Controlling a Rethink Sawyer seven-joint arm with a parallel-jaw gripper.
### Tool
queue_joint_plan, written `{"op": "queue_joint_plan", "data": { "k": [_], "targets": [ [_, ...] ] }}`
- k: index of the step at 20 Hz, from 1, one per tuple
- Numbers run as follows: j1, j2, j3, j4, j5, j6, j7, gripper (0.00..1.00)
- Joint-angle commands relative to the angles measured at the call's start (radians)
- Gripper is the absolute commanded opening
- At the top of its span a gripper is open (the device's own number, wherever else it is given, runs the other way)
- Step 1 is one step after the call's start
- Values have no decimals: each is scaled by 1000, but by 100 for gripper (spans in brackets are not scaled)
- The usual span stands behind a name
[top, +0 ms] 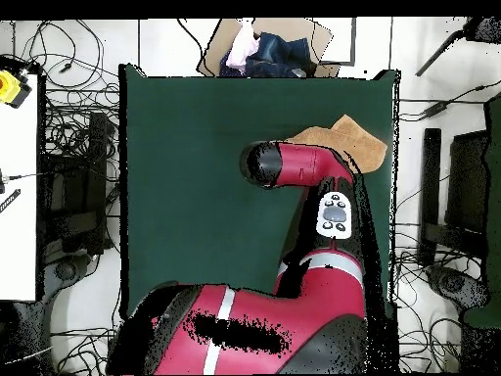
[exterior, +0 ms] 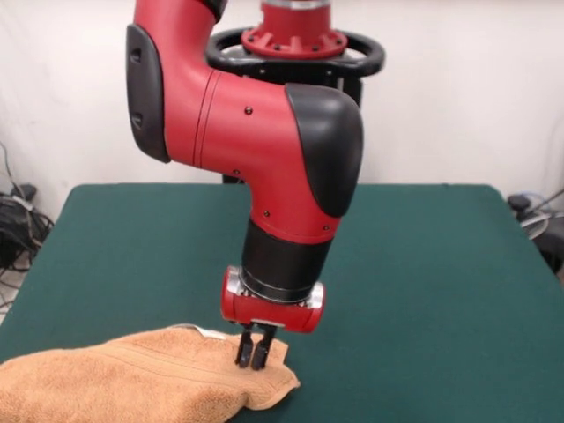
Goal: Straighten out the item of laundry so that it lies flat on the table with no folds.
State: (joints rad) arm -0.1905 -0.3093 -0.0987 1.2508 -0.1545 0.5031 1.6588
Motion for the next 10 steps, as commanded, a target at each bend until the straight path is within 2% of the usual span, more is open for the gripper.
{"op": "queue_joint_plan", "data": {
  "k": [1, 10],
  "targets": [
    [-13, 7, 114, 92, 4, -56, 93, 0],
    [-15, 6, 117, 94, 2, -54, 86, 0]
  ]
}}
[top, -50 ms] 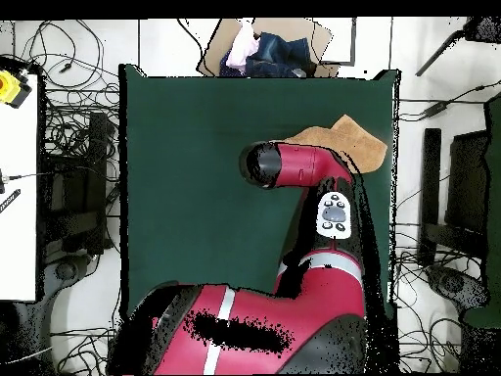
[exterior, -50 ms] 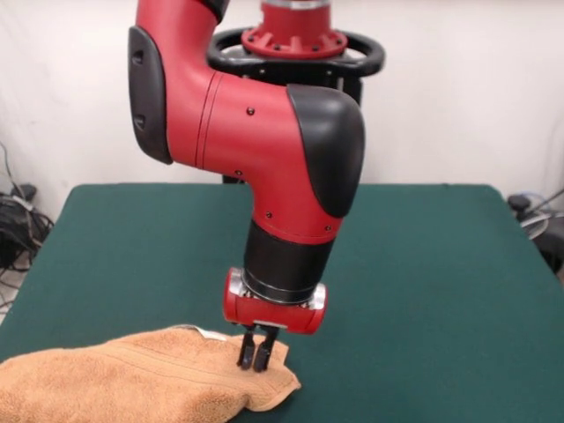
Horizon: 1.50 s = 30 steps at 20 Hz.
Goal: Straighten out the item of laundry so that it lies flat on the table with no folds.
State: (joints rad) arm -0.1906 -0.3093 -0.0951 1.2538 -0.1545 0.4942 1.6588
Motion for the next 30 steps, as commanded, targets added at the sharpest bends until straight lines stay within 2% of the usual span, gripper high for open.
{"op": "queue_joint_plan", "data": {
  "k": [1, 6, 7, 11, 21, 26, 30],
  "targets": [
    [-15, 7, 113, 91, 2, -43, 85, 0],
    [-16, 5, 115, 94, -2, -57, 86, 0],
    [-17, 2, 116, 102, -8, -82, 90, 100],
    [-16, 11, 115, 75, 6, -8, 72, 100],
    [-13, 51, 111, -5, 43, 25, 110, 100],
    [-12, 59, 107, -36, 96, -43, 202, 100],
    [-16, 76, 120, -50, 126, -145, 232, 100]
  ]
}}
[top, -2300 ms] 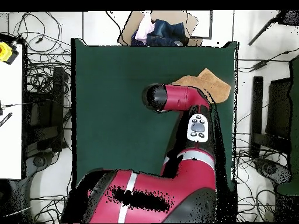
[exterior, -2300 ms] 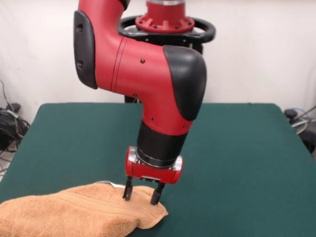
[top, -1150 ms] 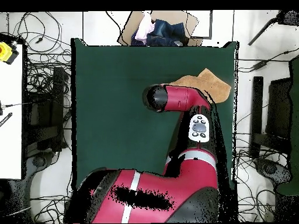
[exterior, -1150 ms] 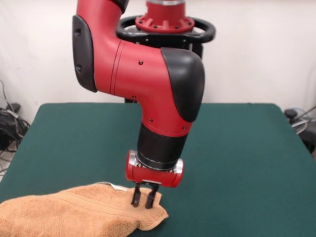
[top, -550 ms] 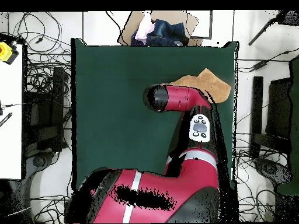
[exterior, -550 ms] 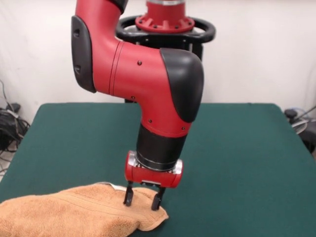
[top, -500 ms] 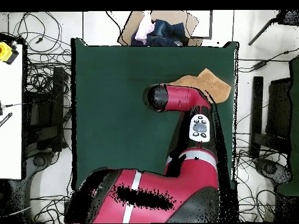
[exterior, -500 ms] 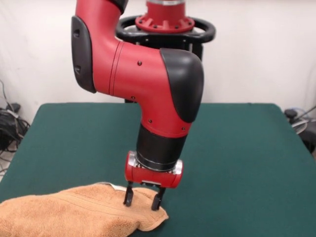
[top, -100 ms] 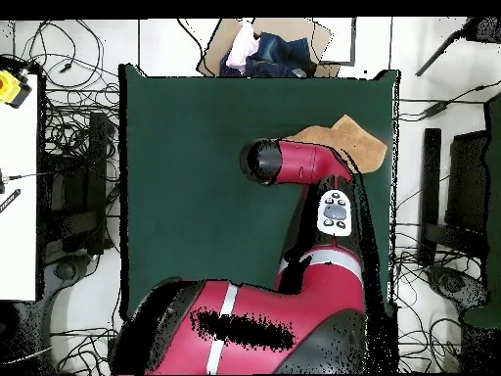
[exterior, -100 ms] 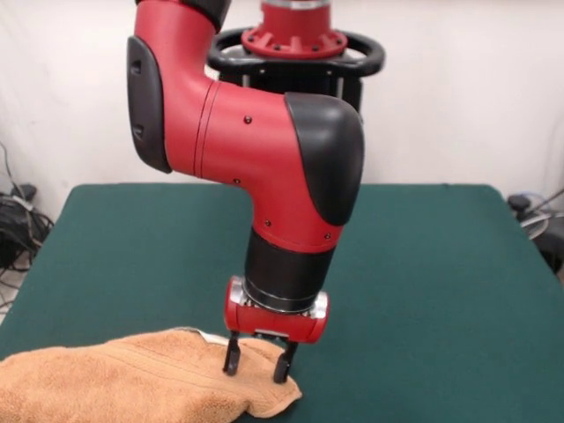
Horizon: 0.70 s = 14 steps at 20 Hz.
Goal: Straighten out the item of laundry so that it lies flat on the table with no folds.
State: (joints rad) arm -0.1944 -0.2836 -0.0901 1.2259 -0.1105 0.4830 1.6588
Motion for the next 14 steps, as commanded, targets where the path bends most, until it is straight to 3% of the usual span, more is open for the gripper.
{"op": "queue_joint_plan", "data": {
  "k": [1, 8, 9, 14],
  "targets": [
    [-16, 53, 123, -21, 88, -162, 234, 100],
    [17, 79, 76, -33, 105, -221, 235, 100],
    [26, 80, 63, -30, 109, -230, 226, 0],
    [19, 69, 69, -16, 101, -215, 195, 0]
  ]
}}
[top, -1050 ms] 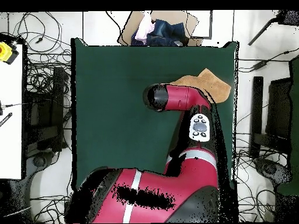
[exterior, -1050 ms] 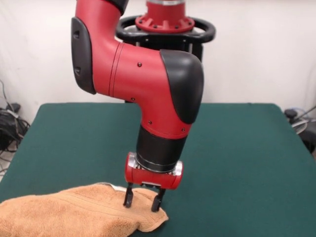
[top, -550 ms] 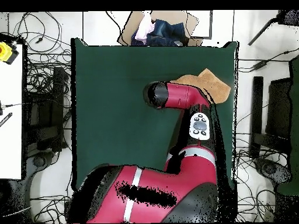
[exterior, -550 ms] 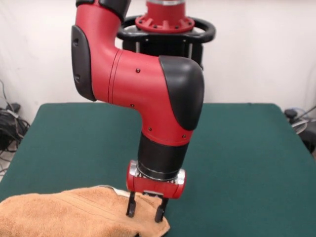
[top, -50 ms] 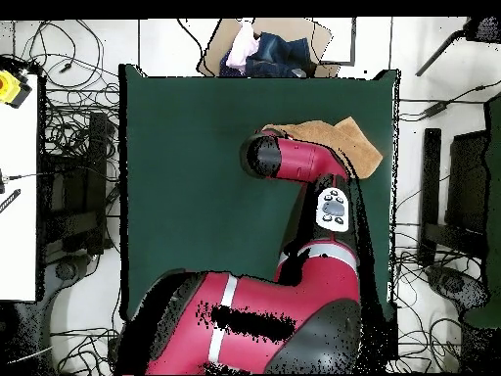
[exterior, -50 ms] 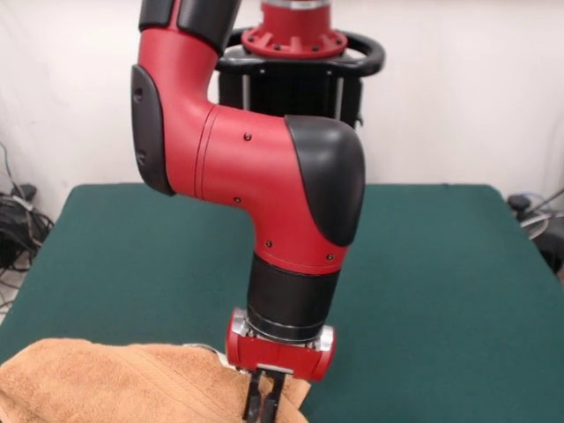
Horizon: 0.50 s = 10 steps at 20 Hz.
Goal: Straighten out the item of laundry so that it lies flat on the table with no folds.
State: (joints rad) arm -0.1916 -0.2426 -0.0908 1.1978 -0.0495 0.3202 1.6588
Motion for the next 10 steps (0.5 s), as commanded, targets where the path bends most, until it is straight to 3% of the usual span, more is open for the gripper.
{"op": "queue_joint_plan", "data": {
  "k": [1, 10],
  "targets": [
    [10, 24, 77, 17, 37, -50, 184, 0],
    [8, 35, 80, -9, 29, 27, 136, 0]
  ]
}}
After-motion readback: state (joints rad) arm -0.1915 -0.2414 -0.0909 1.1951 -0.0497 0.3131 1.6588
